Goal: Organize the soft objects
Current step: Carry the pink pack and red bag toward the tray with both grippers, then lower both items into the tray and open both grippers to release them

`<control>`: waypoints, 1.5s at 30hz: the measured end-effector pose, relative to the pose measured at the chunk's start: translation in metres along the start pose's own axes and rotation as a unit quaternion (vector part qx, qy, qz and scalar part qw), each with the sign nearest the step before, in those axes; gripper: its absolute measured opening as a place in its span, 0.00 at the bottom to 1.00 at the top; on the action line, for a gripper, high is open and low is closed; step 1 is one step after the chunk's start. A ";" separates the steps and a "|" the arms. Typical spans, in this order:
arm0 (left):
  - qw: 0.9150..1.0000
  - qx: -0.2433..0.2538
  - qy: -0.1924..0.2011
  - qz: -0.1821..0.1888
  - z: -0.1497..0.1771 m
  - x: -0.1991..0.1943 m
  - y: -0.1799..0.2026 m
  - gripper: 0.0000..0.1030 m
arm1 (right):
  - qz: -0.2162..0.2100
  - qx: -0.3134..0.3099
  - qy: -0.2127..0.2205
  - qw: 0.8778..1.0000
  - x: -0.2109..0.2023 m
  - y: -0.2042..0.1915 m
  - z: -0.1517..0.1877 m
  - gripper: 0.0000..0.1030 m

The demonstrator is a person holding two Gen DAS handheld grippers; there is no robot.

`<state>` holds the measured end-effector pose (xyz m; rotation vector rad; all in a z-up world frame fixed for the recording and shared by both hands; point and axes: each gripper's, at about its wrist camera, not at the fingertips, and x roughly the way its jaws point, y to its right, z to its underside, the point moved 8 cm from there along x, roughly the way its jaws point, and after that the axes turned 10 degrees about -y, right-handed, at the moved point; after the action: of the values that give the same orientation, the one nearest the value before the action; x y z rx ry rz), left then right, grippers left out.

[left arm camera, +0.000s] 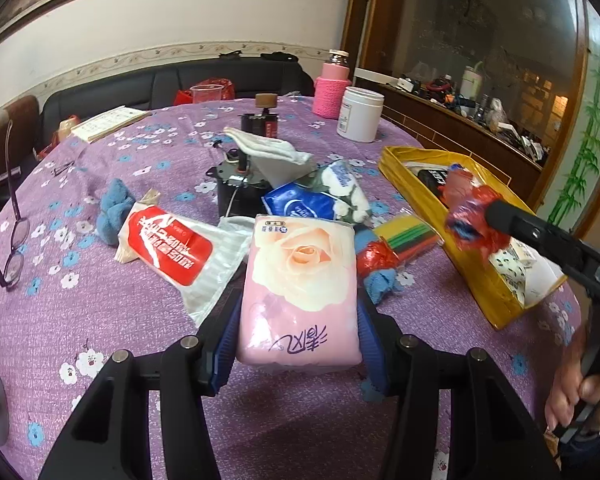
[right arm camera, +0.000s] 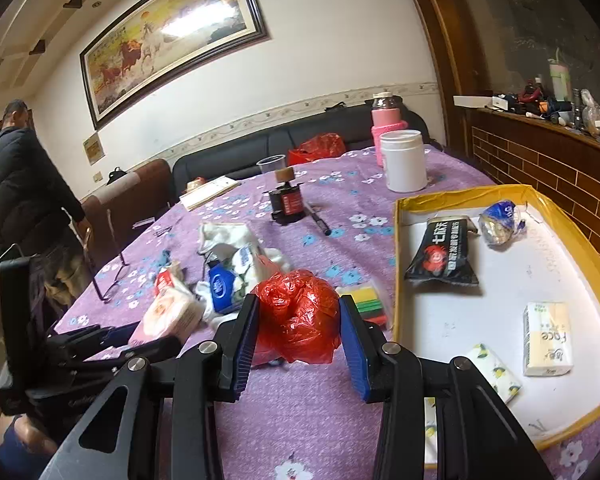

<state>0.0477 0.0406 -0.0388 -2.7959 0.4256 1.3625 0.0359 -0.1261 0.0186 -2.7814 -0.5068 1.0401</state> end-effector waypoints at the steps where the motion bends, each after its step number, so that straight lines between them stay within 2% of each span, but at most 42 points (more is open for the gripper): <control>1: 1.000 0.002 0.001 0.001 0.000 -0.001 0.001 0.51 | 0.000 0.004 -0.003 1.000 0.002 0.002 -0.001 0.42; 5: 1.000 0.006 0.003 0.005 0.000 -0.002 0.003 0.51 | 0.002 0.016 -0.016 1.000 0.010 0.010 -0.003 0.42; 12: 1.000 0.006 -0.005 0.016 0.001 0.001 0.005 0.51 | 0.007 0.038 -0.014 0.999 0.009 0.024 -0.017 0.42; 20: 1.000 0.013 -0.007 0.016 0.004 0.001 0.009 0.51 | 0.016 0.064 -0.002 0.998 -0.003 0.051 -0.018 0.42; 24: 1.000 0.000 -0.010 0.023 0.003 -0.003 0.014 0.51 | 0.026 0.071 0.007 0.997 -0.020 0.072 -0.015 0.42; 27: 0.999 0.005 -0.014 0.045 -0.002 -0.007 0.035 0.51 | 0.039 0.086 0.017 0.995 -0.038 0.098 -0.013 0.42; 30: 0.998 0.039 -0.011 0.047 -0.011 -0.010 0.069 0.51 | 0.051 0.093 0.022 0.994 -0.053 0.121 -0.011 0.42; 33: 0.995 0.065 -0.028 0.070 -0.022 -0.004 0.107 0.51 | 0.055 0.102 0.024 0.993 -0.066 0.139 -0.012 0.42; 36: 0.991 0.082 -0.046 0.098 -0.035 0.006 0.142 0.51 | 0.051 0.118 0.017 0.992 -0.074 0.158 -0.014 0.42; 39: 0.988 0.101 -0.056 0.100 -0.048 0.023 0.172 0.51 | 0.044 0.134 0.005 0.990 -0.074 0.172 -0.016 0.42; 45: 0.982 0.119 -0.085 0.119 -0.071 0.063 0.225 0.51 | 0.059 0.150 -0.028 0.987 -0.066 0.196 -0.027 0.42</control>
<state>0.0852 -0.1994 -0.0168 -2.4768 0.8752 1.4655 0.0587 -0.3327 0.0332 -2.5463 -0.1751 1.1177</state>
